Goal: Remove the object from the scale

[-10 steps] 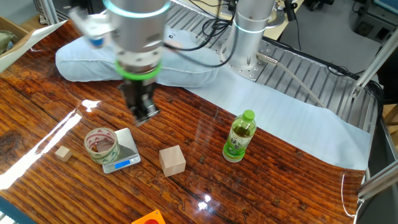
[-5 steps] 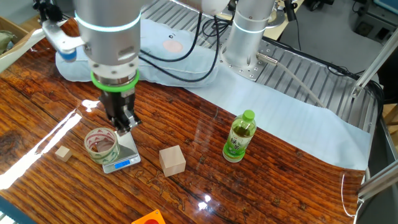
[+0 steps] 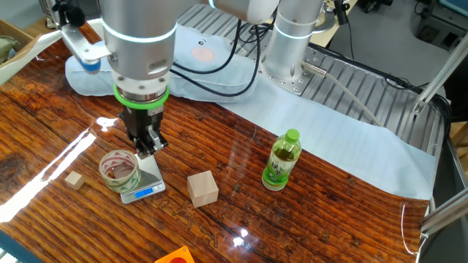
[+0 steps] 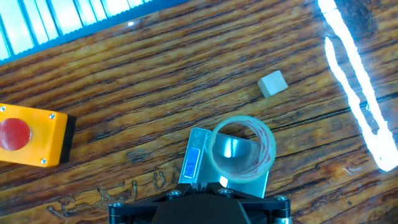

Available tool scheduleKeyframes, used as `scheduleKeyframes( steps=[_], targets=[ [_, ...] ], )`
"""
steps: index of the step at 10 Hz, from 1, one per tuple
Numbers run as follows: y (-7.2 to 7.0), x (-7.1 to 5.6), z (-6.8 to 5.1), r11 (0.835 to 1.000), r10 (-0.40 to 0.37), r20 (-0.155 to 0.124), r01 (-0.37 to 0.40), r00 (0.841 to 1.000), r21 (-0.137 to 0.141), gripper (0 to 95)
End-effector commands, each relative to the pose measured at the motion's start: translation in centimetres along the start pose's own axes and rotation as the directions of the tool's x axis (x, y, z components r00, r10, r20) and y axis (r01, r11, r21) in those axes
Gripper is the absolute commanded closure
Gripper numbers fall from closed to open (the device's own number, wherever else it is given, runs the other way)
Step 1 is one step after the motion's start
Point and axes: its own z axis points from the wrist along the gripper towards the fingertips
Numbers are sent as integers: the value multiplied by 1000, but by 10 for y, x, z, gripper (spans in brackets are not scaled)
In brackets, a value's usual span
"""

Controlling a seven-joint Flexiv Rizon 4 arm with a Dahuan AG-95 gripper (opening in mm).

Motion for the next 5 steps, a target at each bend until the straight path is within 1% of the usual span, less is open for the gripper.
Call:
scheduleKeyframes(
  steps=[1,2,3,4,5],
  targets=[
    [-2,-4,-7,1000,-4,-60,2,998,-28,950],
    [-4,-4,-10,998,33,-105,-38,994,-44,950],
    [-7,-3,-19,991,121,-157,-128,980,-34,950],
    [-9,-3,-24,983,178,-149,-181,973,-9,950],
    [-10,-3,-24,981,190,-149,-193,970,-4,950]
  ],
)
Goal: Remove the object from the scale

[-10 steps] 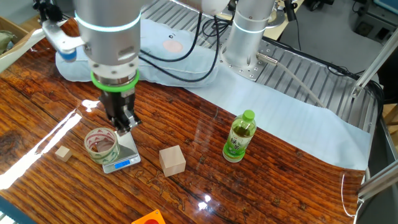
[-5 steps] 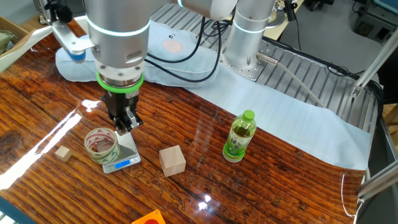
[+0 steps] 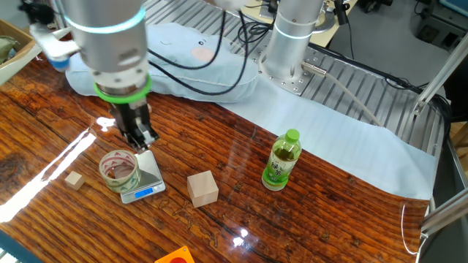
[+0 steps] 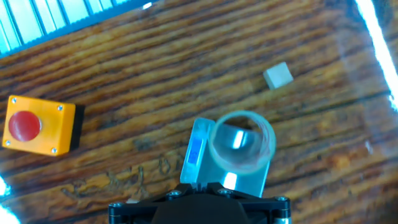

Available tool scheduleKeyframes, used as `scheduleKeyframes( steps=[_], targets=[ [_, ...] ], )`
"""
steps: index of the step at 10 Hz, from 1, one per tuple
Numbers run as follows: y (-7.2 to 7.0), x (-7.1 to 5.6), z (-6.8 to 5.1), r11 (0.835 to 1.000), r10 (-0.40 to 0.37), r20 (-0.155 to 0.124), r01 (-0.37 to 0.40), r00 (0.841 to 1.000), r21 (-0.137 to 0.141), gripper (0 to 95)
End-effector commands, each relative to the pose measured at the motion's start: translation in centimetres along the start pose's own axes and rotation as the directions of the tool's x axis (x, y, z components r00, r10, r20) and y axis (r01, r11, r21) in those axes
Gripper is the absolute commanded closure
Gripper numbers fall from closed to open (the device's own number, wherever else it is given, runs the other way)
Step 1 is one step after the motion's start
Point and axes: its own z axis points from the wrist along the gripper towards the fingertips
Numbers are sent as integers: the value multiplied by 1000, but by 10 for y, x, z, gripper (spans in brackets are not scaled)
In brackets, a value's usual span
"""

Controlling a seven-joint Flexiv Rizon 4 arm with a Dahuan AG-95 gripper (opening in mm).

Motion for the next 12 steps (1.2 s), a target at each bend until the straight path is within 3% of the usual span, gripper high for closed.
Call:
scheduleKeyframes(
  steps=[1,2,5,7,8,9,11,12],
  targets=[
    [-4,-1,-5,970,237,-38,-235,971,56,950],
    [-8,-1,-4,959,277,-50,-274,959,69,950],
    [-15,-1,-3,963,263,-59,-259,963,71,950],
    [-15,-1,-3,971,228,-41,-225,973,80,950],
    [-15,-1,-3,983,162,-31,-158,986,93,950],
    [-15,-1,-3,987,141,-34,-138,989,82,950],
    [-15,-1,-3,988,143,10,-143,990,63,950],
    [-15,-1,-3,989,131,13,-132,991,63,950]
  ],
)
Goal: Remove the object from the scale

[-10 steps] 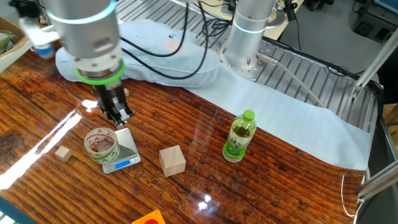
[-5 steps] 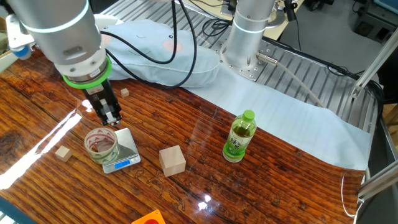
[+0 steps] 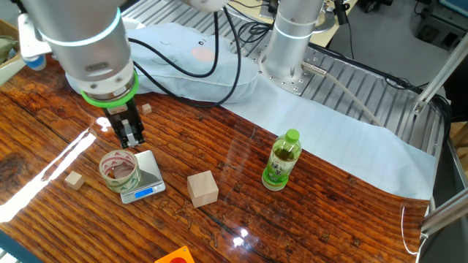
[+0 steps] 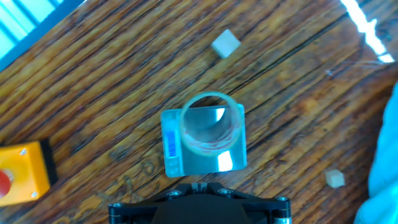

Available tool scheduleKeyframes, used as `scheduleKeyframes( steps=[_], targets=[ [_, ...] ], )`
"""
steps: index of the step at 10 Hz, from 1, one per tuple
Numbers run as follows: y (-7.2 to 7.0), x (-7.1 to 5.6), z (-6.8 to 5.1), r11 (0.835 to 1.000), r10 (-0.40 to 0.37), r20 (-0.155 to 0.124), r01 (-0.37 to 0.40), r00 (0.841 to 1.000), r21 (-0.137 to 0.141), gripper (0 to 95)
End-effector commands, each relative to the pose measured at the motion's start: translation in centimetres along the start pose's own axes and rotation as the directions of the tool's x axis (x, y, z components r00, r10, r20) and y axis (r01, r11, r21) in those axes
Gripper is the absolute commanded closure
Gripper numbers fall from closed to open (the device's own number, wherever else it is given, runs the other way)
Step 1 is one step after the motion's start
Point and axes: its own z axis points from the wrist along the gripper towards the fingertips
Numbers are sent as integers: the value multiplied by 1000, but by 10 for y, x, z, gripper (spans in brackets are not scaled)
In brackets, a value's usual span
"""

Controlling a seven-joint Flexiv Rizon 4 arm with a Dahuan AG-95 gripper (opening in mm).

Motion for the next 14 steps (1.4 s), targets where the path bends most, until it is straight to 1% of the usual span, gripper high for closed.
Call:
scheduleKeyframes(
  steps=[1,2,3,4,6,7,8,10,11,13,14],
  targets=[
    [-1,1,0,985,-153,44,156,987,-77,950],
    [-1,1,0,984,-153,52,157,987,-88,950],
    [-1,1,0,988,-124,70,130,990,-82,950],
    [-1,1,0,987,-142,74,147,987,-72,950],
    [-1,1,0,987,-129,69,135,989,-83,950],
    [-1,1,0,989,-114,72,120,991,-90,950],
    [-1,1,0,990,-96,86,104,992,-95,950],
    [-1,1,0,990,-84,94,94,992,-103,950],
    [-1,1,0,990,-80,92,90,993,-106,950],
    [-1,1,0,990,-59,70,68,996,-123,950],
    [-2,2,0,991,-30,63,38,998,-129,950]
  ],
)
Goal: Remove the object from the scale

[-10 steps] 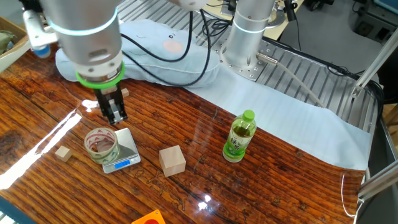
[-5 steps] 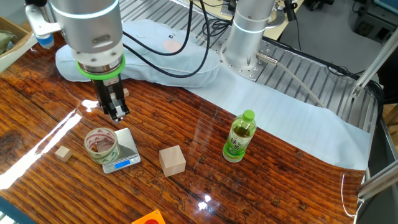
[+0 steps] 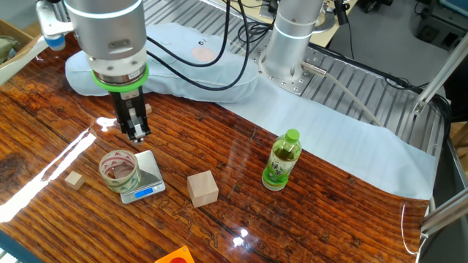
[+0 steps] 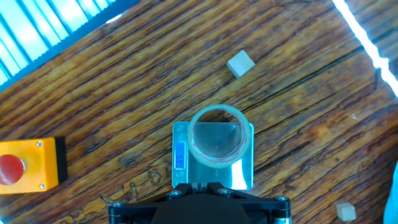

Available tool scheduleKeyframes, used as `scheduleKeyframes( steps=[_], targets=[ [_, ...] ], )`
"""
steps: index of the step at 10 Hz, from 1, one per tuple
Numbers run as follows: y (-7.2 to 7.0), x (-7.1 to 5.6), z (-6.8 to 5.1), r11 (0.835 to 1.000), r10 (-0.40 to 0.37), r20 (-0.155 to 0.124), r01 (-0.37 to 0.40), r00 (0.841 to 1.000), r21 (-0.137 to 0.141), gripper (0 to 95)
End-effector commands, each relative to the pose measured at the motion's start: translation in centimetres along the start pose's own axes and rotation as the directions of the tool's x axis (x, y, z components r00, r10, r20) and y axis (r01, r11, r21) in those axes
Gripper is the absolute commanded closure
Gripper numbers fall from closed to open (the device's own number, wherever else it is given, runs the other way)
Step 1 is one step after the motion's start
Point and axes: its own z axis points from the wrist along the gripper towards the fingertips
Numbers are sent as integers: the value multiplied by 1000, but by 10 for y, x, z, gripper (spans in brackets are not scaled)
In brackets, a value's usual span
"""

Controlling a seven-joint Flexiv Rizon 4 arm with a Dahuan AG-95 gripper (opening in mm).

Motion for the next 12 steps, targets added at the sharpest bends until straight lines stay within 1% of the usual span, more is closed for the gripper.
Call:
scheduleKeyframes(
  steps=[1,2,4,5,6,7,8,9,10,11,12],
  targets=[
    [2,-1,-1,999,36,-18,-36,999,-15,950],
    [4,-4,-3,999,32,-18,-32,999,-15,950],
    [15,-19,-13,1000,11,-14,-11,1000,-17,950],
    [22,-31,-19,1000,2,-10,-2,1000,-11,950],
    [29,-50,-23,1000,-5,-1,5,1000,-1,950],
    [31,-65,-23,1000,-11,14,11,1000,22,950],
    [30,-78,-18,999,-19,31,17,999,48,950],
    [26,-89,-12,998,-19,37,17,999,57,950],
    [19,-103,-7,998,-20,32,18,999,57,950],
    [15,-108,-4,998,-22,31,20,999,56,950],
    [7,-114,3,998,-26,26,25,999,50,950]
  ],
)
